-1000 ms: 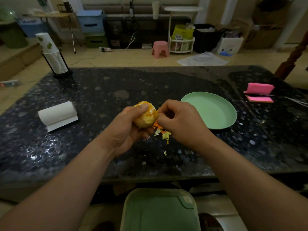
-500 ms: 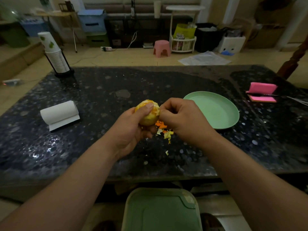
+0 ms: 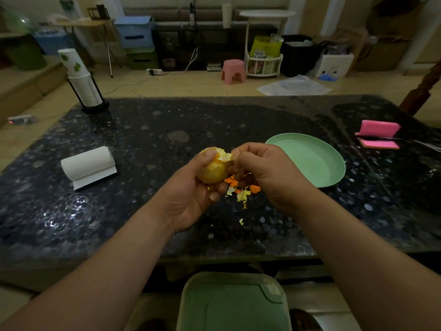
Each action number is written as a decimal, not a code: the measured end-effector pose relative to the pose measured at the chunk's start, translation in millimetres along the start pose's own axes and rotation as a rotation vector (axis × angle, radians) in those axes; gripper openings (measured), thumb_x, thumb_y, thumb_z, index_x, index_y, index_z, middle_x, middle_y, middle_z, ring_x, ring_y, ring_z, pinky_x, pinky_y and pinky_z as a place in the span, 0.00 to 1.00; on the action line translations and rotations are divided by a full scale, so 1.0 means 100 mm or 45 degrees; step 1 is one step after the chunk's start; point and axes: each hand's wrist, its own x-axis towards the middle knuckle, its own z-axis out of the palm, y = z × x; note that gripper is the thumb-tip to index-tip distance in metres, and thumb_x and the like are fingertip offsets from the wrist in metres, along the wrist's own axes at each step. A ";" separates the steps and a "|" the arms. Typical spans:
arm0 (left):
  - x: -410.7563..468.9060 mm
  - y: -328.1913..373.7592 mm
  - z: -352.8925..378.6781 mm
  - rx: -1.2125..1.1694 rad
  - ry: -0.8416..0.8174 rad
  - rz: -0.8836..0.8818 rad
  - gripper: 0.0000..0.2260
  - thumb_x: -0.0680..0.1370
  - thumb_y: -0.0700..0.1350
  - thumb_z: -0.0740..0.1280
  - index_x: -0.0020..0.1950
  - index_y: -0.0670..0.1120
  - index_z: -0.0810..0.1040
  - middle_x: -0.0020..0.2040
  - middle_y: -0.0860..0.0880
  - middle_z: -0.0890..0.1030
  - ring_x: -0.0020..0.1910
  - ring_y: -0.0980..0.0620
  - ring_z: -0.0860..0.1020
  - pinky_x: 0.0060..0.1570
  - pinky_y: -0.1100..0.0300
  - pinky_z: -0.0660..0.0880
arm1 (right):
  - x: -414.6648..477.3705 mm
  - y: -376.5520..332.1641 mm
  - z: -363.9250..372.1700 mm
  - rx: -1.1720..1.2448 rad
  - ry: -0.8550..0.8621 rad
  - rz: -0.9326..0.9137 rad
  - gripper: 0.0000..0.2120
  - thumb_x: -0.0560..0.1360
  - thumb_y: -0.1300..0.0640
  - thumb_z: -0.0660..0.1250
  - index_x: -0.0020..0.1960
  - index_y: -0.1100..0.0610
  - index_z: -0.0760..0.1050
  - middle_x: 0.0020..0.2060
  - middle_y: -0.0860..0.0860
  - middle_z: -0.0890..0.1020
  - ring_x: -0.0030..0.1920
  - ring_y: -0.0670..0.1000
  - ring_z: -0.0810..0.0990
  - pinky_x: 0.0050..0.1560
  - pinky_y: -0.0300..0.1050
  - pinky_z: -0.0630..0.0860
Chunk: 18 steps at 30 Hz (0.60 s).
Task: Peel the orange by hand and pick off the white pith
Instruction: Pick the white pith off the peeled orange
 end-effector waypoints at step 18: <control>0.03 0.01 -0.18 -0.124 0.114 -0.014 0.18 0.82 0.49 0.62 0.67 0.40 0.76 0.54 0.39 0.78 0.30 0.53 0.74 0.21 0.67 0.67 | 0.14 0.09 0.02 0.056 -0.006 0.061 0.10 0.81 0.65 0.65 0.43 0.58 0.81 0.35 0.53 0.82 0.35 0.49 0.78 0.36 0.43 0.79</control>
